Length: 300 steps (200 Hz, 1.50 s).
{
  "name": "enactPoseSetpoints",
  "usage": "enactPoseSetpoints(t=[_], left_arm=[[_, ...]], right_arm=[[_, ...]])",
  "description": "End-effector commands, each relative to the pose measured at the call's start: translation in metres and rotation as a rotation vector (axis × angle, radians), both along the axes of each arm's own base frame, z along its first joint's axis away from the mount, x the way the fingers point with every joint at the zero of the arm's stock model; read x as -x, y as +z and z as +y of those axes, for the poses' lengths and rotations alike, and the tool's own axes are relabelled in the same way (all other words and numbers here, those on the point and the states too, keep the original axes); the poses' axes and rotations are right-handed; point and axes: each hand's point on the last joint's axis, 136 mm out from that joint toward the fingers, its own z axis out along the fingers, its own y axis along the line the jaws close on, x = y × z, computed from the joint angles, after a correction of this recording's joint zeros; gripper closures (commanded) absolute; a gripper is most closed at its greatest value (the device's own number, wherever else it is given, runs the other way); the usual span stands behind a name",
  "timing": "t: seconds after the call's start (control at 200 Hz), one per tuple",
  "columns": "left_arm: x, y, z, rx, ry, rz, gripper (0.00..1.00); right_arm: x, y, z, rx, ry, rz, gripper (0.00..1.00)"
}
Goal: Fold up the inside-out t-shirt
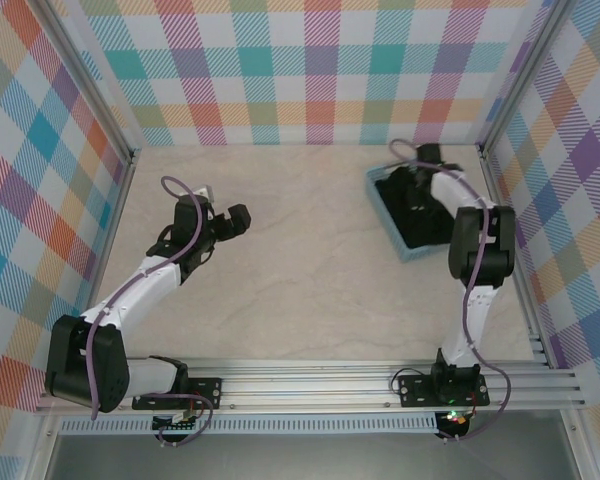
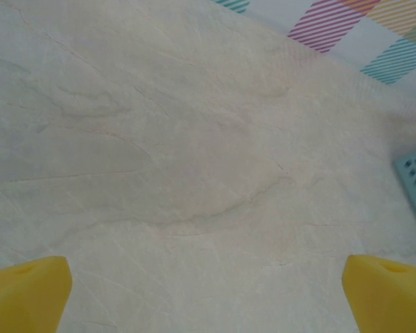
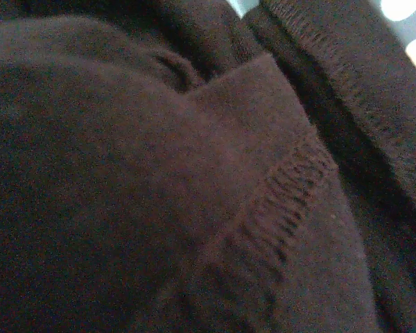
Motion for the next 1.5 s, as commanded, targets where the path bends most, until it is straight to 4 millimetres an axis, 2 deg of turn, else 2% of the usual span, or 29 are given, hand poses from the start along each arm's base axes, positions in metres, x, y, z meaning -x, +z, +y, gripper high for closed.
enactPoseSetpoints(t=[0.0, 0.08, 0.16, 0.23, 0.34, 0.485, 0.58, 0.66, 0.765, 0.825, 0.885, 0.945, 1.03, 1.07, 1.13, 1.16, 1.22, 1.295, 1.35, 1.405, 1.495], left_arm=[[0.004, 0.003, -0.002, -0.009, -0.009, -0.003, 0.00], [0.005, 0.003, -0.003, 0.002, -0.011, -0.006, 0.00], [0.006, 0.004, -0.004, 0.009, -0.016, -0.003, 0.00], [0.007, 0.004, -0.005, 0.014, -0.021, 0.001, 0.00], [0.009, 0.005, -0.005, 0.018, -0.022, -0.003, 0.00], [0.011, 0.009, -0.003, 0.017, -0.013, -0.016, 0.00], [0.012, 0.013, 0.000, 0.021, 0.005, -0.030, 0.00], [0.013, 0.016, 0.003, 0.022, 0.022, -0.045, 0.00], [0.016, 0.015, 0.010, 0.010, 0.057, -0.051, 0.00], [0.018, 0.015, 0.017, 0.004, 0.093, -0.049, 0.00], [0.021, 0.016, 0.025, -0.003, 0.140, -0.050, 0.00], [0.026, 0.017, 0.035, -0.012, 0.189, -0.056, 0.00], [0.035, 0.021, 0.048, -0.029, 0.247, -0.074, 0.00], [0.039, 0.024, 0.053, -0.034, 0.267, -0.085, 0.00], [0.043, 0.028, 0.055, -0.033, 0.272, -0.096, 0.00], [0.044, 0.029, 0.055, -0.032, 0.266, -0.096, 0.00], [0.044, 0.030, 0.045, -0.010, 0.213, -0.093, 0.00], [0.043, 0.026, 0.023, 0.055, 0.113, -0.074, 0.00], [0.041, 0.020, 0.001, 0.117, 0.030, -0.044, 0.00], [0.041, 0.011, -0.023, 0.160, -0.054, -0.003, 0.00], [0.048, -0.012, -0.065, 0.165, -0.188, 0.081, 0.01]], right_arm=[[-0.038, 0.044, -0.037, 0.040, -0.041, -0.135, 0.95], [-0.049, 0.076, -0.038, 0.042, -0.032, -0.206, 0.96], [-0.047, 0.124, -0.034, 0.024, -0.034, -0.309, 0.97], [-0.037, 0.174, -0.026, 0.027, -0.032, -0.417, 0.97], [-0.003, 0.263, -0.002, 0.028, 0.001, -0.615, 0.98], [0.051, 0.364, 0.060, -0.019, 0.144, -0.852, 0.98], [0.091, 0.419, 0.108, -0.147, 0.284, -0.991, 0.98], [0.120, 0.452, 0.146, -0.274, 0.404, -1.066, 0.98], [0.140, 0.474, 0.191, -0.368, 0.544, -1.101, 0.98], [0.132, 0.464, 0.209, -0.376, 0.571, -1.067, 0.98], [0.111, 0.436, 0.226, -0.403, 0.576, -0.984, 0.97], [0.085, 0.390, 0.246, -0.439, 0.585, -0.855, 0.94], [0.049, 0.307, 0.281, -0.503, 0.597, -0.644, 0.90], [0.038, 0.268, 0.299, -0.530, 0.616, -0.527, 0.80], [0.034, 0.213, 0.314, -0.541, 0.624, -0.345, 0.58], [0.037, 0.192, 0.314, -0.527, 0.619, -0.285, 0.50], [0.047, 0.164, 0.300, -0.487, 0.593, -0.255, 0.39], [0.071, 0.152, 0.272, -0.444, 0.556, -0.280, 0.23], [0.095, 0.136, 0.255, -0.431, 0.531, -0.231, 0.11], [0.121, 0.114, 0.239, -0.403, 0.498, -0.151, 0.07], [0.160, 0.072, 0.218, -0.386, 0.427, -0.030, 0.07]])
